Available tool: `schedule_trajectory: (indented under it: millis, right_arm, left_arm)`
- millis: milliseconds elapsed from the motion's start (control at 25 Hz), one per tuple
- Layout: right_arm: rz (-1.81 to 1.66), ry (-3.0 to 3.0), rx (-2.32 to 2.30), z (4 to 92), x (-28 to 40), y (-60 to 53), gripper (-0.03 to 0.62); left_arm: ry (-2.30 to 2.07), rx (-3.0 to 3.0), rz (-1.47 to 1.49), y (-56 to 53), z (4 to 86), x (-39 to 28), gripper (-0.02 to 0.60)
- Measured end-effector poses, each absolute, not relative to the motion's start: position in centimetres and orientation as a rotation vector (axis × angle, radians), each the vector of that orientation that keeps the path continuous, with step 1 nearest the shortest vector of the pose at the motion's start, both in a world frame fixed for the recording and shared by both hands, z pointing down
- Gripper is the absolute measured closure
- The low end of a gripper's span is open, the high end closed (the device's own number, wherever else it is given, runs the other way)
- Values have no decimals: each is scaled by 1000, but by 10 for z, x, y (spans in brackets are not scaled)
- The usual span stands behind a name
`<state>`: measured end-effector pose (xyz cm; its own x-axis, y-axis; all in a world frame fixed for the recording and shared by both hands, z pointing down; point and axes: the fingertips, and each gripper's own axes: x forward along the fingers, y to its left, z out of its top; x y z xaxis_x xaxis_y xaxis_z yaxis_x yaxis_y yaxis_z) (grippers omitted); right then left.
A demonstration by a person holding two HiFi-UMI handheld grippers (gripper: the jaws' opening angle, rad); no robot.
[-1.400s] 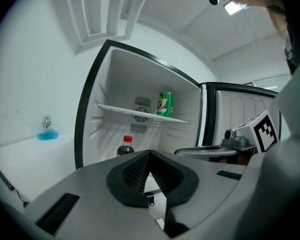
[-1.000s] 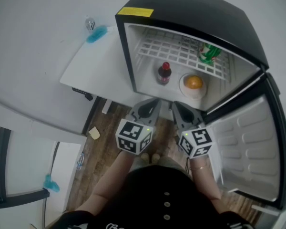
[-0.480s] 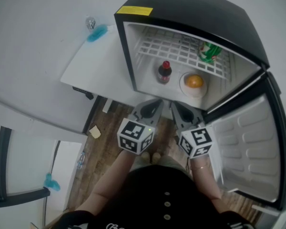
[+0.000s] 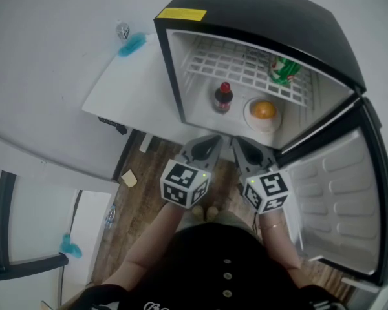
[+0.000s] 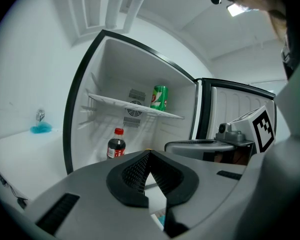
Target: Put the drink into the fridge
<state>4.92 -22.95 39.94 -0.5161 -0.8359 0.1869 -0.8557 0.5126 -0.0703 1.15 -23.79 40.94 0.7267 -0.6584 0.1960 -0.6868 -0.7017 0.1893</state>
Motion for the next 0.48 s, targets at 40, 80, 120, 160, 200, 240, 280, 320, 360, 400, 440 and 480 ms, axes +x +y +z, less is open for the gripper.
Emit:
schedule_trajectory:
  millis: [40, 80, 120, 160, 200, 240, 280, 320, 360, 400, 440, 480]
  right_arm:
    - [231, -2617, 1472, 399, 49, -230, 586]
    - [232, -2617, 1473, 399, 49, -230, 586]
    - [234, -2618, 1473, 399, 49, -230, 586]
    - [235, -2620, 1472, 399, 49, -230, 586]
    - [235, -2622, 1471, 398, 49, -230, 586]
    - [235, -2623, 1470, 398, 49, -231, 586]
    - [235, -2624, 1470, 398, 49, -231, 586]
    - [234, -2624, 1470, 398, 49, -231, 586]
    - [234, -2623, 1471, 398, 50, -231, 586]
    - [235, -2622, 1471, 399, 50, -231, 586]
    - [237, -2620, 1472, 399, 51, -232, 586]
    - [239, -2619, 1471, 400, 51, -232, 586]
  left_arm:
    - [-1064, 2682, 167, -238, 410, 12, 575]
    - [-1065, 2681, 168, -238, 409, 12, 575]
    - [-1066, 2681, 168, -238, 409, 12, 575]
    - [-1067, 2680, 167, -239, 409, 12, 575]
    - [-1068, 2679, 166, -239, 409, 12, 575]
    - [-1069, 2677, 165, -239, 409, 12, 575]
    - [-1071, 2675, 165, -239, 410, 12, 575]
    - [-1071, 2673, 166, -239, 410, 12, 575]
    - [-1070, 2670, 168, -239, 411, 12, 575]
    - [-1069, 2669, 170, -239, 412, 13, 575]
    - [-1069, 2669, 174, -239, 412, 14, 575]
    - [-1069, 2670, 177, -239, 413, 14, 575]
